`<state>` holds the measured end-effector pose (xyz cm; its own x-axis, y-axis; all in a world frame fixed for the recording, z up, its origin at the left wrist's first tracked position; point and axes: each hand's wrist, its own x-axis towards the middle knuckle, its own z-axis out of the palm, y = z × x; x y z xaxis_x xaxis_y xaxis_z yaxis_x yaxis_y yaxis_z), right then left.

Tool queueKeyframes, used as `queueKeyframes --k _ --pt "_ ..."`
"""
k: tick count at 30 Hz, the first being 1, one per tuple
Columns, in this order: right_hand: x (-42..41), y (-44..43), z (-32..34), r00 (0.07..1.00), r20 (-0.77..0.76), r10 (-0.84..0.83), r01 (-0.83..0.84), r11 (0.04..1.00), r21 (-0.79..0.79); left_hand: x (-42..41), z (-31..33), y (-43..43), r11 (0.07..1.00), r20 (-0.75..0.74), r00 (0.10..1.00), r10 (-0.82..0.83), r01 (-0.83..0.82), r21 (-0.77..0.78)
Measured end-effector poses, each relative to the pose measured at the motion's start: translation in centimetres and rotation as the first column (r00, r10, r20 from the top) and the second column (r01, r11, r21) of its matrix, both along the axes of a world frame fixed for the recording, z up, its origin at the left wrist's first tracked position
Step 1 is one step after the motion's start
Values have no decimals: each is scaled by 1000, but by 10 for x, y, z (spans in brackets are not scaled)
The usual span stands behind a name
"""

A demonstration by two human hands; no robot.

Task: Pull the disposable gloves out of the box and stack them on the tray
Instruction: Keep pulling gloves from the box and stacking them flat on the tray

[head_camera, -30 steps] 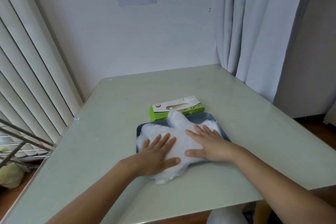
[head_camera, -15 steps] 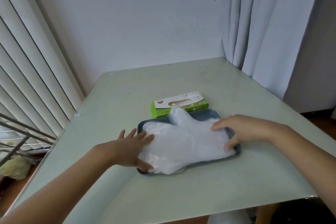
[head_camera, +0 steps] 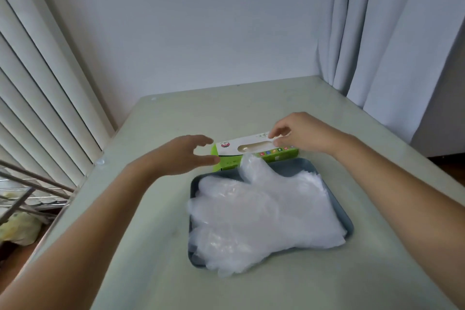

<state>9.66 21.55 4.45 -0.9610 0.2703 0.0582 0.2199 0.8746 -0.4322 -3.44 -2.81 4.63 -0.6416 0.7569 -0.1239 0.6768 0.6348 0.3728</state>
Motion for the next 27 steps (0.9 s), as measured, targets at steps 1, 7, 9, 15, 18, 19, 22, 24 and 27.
queueKeyframes --k 1,7,9,15,18,19,22,24,27 --pt "-12 -3 -4 1000 11 -8 8 1000 10 -4 -6 10 1000 4 1000 3 -3 26" --pt "-61 -25 -33 945 140 -295 253 932 259 -14 -37 52 999 29 999 -24 23 34" --pt "-67 -31 -42 935 150 -321 264 913 310 -15 -45 58 999 66 997 -42 43 -9" --pt "-80 -33 -52 925 102 -367 322 896 305 -23 -68 59 1000 184 983 -21 25 -18" --pt "-79 -23 -55 920 108 -377 364 923 125 -24 -72 59 1000 196 980 -18 18 1" --pt "-78 -18 -56 919 107 -379 377 926 30 -24 -72 59 1000 195 981 -21 22 -1" --pt "-75 -4 -60 919 84 -386 395 900 -184 -24 -73 59 999 187 982 -39 42 -11" --pt "-71 0 -61 922 54 -384 382 873 -305 -23 -73 59 999 191 981 -42 44 -5" --pt "-64 2 -56 925 6 -380 319 767 -557 -23 -74 59 999 196 980 -43 44 1"
